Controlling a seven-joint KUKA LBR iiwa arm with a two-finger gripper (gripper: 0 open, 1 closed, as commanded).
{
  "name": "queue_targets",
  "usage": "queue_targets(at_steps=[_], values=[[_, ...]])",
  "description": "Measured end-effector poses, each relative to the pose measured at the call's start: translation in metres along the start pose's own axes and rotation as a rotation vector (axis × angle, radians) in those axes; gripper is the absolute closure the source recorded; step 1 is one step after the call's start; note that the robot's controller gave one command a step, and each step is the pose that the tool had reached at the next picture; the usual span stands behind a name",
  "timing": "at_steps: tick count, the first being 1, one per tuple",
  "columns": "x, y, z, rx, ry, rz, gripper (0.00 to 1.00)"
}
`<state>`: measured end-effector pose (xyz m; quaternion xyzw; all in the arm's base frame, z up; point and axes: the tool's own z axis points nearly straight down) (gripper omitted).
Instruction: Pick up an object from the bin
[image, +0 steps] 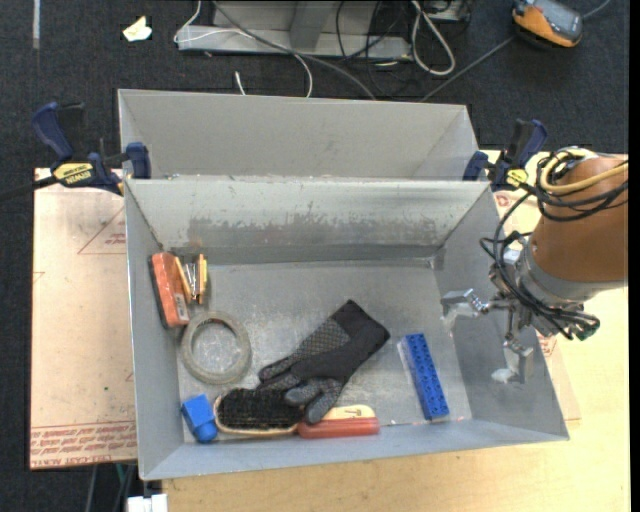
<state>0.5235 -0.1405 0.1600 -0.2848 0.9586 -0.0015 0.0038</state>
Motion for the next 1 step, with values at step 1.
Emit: queue_targets(at_steps=[1], values=[[0.0069,0.0386,0.0275,-0.006,0.001,-0.350,0.00]])
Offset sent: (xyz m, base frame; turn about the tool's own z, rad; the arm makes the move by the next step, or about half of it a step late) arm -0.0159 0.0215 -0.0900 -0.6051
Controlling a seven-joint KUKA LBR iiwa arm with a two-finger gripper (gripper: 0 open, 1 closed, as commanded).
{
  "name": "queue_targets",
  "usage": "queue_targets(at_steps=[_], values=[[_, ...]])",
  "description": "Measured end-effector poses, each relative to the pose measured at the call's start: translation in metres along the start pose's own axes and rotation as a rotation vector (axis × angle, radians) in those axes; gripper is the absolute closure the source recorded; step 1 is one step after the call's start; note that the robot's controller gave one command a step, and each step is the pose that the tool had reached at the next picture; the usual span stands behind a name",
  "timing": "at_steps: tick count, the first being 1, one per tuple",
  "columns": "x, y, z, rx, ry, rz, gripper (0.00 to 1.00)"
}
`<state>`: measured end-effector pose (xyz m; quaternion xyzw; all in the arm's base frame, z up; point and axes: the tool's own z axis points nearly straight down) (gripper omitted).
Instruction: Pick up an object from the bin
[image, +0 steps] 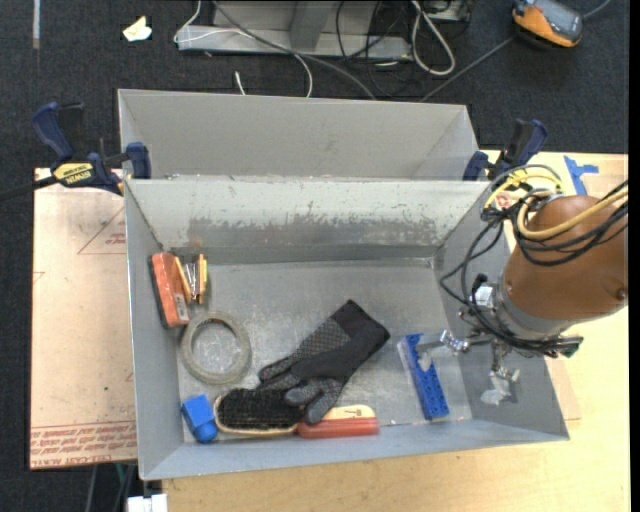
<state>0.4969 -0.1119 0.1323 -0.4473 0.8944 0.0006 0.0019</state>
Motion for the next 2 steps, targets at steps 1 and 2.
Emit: queue_targets(at_steps=[1,2], values=[[-0.008,-0.009,0.064,0.001,-0.012,-0.251,0.00],[-0.032,0.009,0.060,0.008,-0.007,-0.209,1.00]])
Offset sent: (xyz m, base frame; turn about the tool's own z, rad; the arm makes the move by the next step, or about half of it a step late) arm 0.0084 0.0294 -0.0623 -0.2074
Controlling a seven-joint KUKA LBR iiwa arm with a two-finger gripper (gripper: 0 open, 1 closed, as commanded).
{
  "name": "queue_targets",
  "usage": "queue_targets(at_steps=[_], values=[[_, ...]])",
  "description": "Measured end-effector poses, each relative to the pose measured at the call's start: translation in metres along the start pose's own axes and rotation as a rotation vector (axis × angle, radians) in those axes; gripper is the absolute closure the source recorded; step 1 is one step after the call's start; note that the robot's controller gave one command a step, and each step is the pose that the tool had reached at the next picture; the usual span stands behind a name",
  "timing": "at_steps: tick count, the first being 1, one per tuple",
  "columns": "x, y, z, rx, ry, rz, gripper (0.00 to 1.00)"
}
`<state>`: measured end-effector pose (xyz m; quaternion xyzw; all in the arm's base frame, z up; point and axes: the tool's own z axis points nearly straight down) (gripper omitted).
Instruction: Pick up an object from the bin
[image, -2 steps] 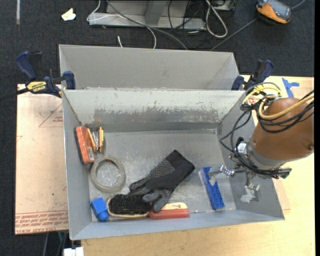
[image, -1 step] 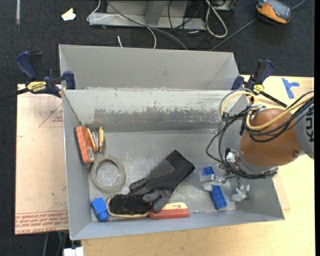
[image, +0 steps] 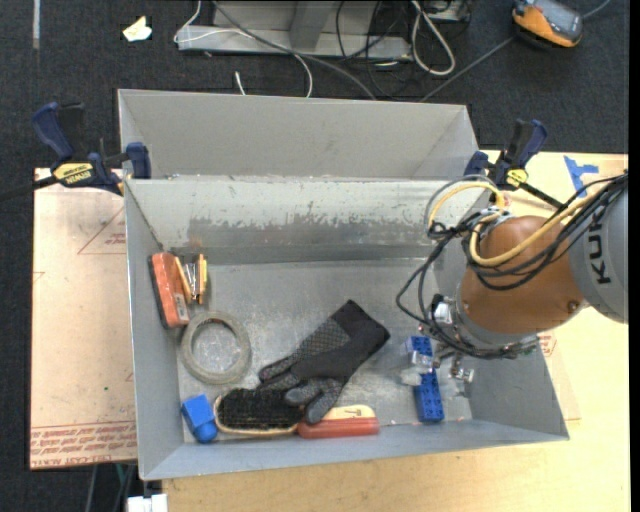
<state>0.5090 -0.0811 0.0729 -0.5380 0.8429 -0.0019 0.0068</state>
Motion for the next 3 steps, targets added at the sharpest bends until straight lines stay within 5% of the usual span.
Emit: queue_targets(at_steps=[1,3], values=[[0.000,0.000,0.000,0.000,0.000,0.000,1.00],[-0.001,0.000,-0.092,-0.004,-0.001,0.004,1.00]])
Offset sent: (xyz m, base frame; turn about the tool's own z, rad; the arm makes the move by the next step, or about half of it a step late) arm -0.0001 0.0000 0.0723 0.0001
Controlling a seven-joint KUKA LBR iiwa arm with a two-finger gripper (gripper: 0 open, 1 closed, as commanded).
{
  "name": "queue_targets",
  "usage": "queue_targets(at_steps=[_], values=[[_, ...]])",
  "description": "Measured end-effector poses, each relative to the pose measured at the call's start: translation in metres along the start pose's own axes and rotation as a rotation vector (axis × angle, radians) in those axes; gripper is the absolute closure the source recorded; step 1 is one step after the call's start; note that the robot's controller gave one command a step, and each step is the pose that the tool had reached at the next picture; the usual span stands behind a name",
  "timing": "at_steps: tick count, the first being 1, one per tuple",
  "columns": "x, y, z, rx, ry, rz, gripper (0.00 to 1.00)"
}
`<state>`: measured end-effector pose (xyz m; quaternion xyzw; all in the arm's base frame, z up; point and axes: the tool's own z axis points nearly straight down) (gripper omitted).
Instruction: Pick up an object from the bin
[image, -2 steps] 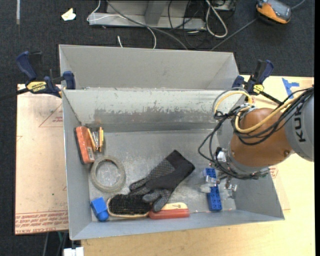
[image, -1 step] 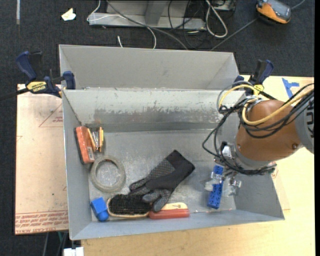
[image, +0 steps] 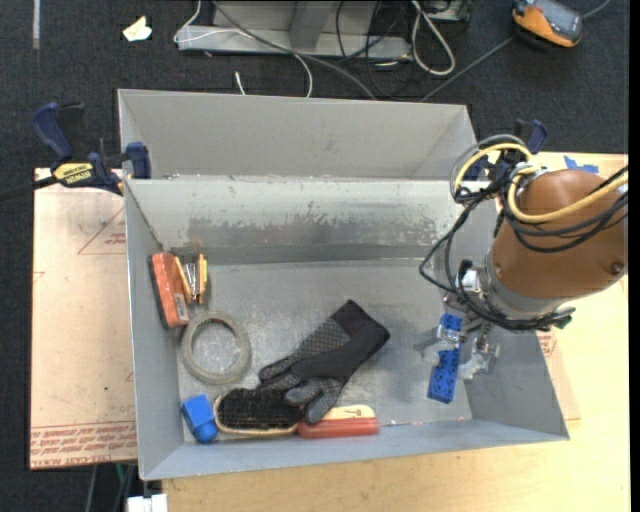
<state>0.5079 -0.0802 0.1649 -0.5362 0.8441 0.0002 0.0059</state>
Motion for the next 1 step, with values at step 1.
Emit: queue_targets(at_steps=[1], values=[[-0.0015,-0.0008,-0.0165,0.003,-0.003,0.003,1.00]])
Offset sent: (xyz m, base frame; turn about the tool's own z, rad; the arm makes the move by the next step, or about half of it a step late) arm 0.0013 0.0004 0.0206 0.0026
